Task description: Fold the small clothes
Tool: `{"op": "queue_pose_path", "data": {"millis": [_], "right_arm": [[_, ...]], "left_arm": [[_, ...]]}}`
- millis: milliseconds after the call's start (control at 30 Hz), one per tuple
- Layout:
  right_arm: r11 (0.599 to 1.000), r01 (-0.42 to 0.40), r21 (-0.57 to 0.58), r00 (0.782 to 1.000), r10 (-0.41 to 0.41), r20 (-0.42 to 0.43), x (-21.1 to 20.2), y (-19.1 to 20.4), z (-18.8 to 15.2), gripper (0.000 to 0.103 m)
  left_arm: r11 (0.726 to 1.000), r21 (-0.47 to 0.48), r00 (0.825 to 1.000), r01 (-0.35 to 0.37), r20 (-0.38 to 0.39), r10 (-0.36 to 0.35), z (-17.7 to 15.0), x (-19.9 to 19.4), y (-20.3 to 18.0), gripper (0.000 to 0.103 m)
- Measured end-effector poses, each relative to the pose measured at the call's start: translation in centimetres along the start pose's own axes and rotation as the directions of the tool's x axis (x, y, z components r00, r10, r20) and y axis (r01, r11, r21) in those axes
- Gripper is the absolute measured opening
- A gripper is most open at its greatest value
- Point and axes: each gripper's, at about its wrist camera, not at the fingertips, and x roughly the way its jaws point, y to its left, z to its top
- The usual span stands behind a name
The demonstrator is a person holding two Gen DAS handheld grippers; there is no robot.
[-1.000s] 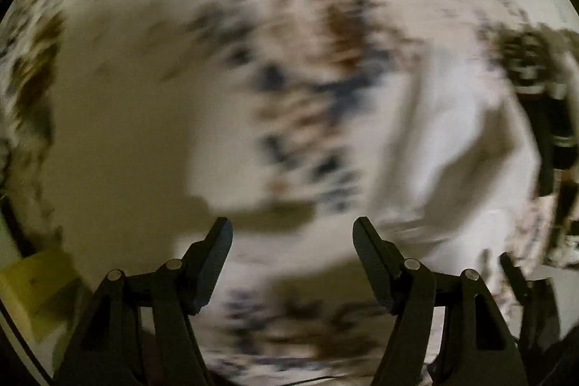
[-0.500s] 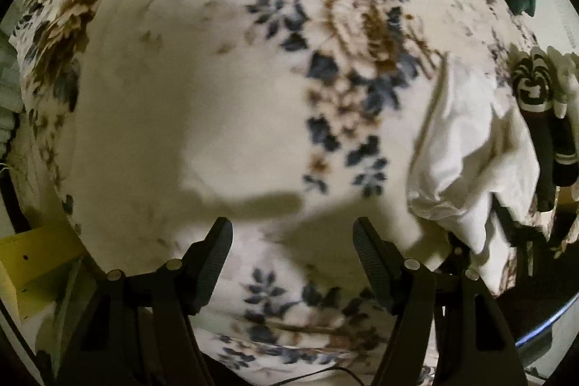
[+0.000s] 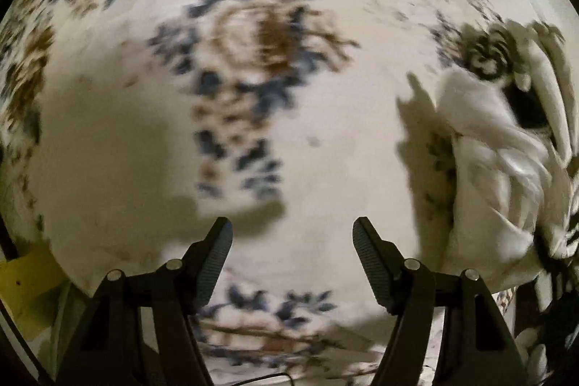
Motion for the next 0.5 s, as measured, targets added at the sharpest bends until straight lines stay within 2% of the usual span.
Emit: {"op": "queue_pose_path", "data": {"millis": [33,67,133,167,267,367,400,500], "right_arm": [[0.989,0.026,0.148,0.996,-0.038,0.083,-2.1,-3.7,0.8,0.015],[0.97,0.037,0.24,0.992,-0.065,0.108,-3.1,-6.6,1.2,0.015],[0.931,0.074,0.357,0.989,-0.116,0.097,-3.7,-10.8,1.3,0.016],[0.903,0.105,0.416,0.988,-0.143,0.06,-3.8,-13.3,1.2,0.016],[0.886,0.165,0.434,0.985,-0.173,-0.021,-4.1,-15.8,1.2,0.017],[0.917,0.19,0.351,0.981,-0.189,-0.038,-5.0,-14.7,1.5,0.028],[0.924,0.195,0.33,0.98,-0.192,-0.042,-5.2,-14.4,1.5,0.038],[0.939,0.214,0.27,0.977,-0.206,-0.058,-6.3,-13.2,1.6,0.04]], "left_arm": [[1.0,0.016,1.0,0.014,-0.004,-0.014,0.0,0.4,-1.3,0.067],[0.999,0.026,1.0,0.023,-0.007,-0.023,-0.1,0.2,-1.7,0.067],[0.997,0.057,0.999,0.051,-0.019,-0.05,-0.2,0.9,-4.2,0.067],[0.996,0.072,0.998,0.059,-0.026,-0.058,-0.3,1.2,-5.3,0.067],[0.989,0.116,0.996,0.089,-0.038,-0.085,-0.4,1.7,-8.2,0.067],[0.981,0.162,0.994,0.105,-0.048,-0.099,-1.2,1.8,-10.8,0.067],[0.979,0.175,0.994,0.107,-0.051,-0.099,-1.6,1.7,-11.4,0.067],[0.963,0.25,0.994,0.103,-0.049,-0.094,-3.1,1.4,-14.4,0.067]]}}
